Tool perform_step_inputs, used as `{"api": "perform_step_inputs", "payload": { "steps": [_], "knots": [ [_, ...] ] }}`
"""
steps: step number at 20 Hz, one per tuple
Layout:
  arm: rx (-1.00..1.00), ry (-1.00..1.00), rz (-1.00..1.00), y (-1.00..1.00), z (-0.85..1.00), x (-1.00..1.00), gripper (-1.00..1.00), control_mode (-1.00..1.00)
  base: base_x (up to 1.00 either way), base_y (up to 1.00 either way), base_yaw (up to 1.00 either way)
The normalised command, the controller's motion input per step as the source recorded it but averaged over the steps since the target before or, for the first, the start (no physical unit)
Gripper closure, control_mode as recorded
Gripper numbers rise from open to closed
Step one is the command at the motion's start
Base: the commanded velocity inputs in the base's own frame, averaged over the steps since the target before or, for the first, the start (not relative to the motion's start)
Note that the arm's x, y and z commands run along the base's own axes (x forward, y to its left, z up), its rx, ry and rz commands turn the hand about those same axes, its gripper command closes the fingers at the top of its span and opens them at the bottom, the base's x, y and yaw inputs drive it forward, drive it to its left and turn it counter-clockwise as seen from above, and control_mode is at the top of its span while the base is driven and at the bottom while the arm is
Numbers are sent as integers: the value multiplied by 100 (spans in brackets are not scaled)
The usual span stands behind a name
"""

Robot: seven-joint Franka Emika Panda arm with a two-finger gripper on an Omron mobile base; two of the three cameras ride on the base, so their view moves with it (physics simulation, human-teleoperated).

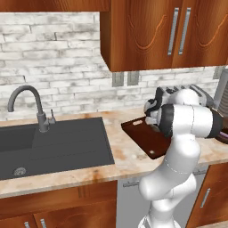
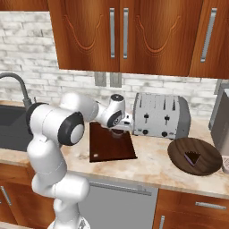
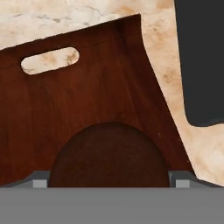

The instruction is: Place the bowl with cake and the cupcake onto the tray.

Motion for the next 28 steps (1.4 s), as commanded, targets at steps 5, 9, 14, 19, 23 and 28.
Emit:
{"api": "perform_step_inputs", "payload": {
  "steps": [5,9,14,19,23,28],
  "knots": [
    [0,0,0,22,-9,25,100,-100,0,0,0],
    [0,0,0,19,-25,17,100,-100,0,0,0],
    [0,0,0,13,-31,19,100,-100,0,0,0],
    [0,0,0,8,-23,18,100,-100,0,0,0],
    [0,0,0,14,-8,18,-100,-100,0,0,0],
    [-2,-2,0,14,1,3,-100,-100,0,0,0]
  ]
}}
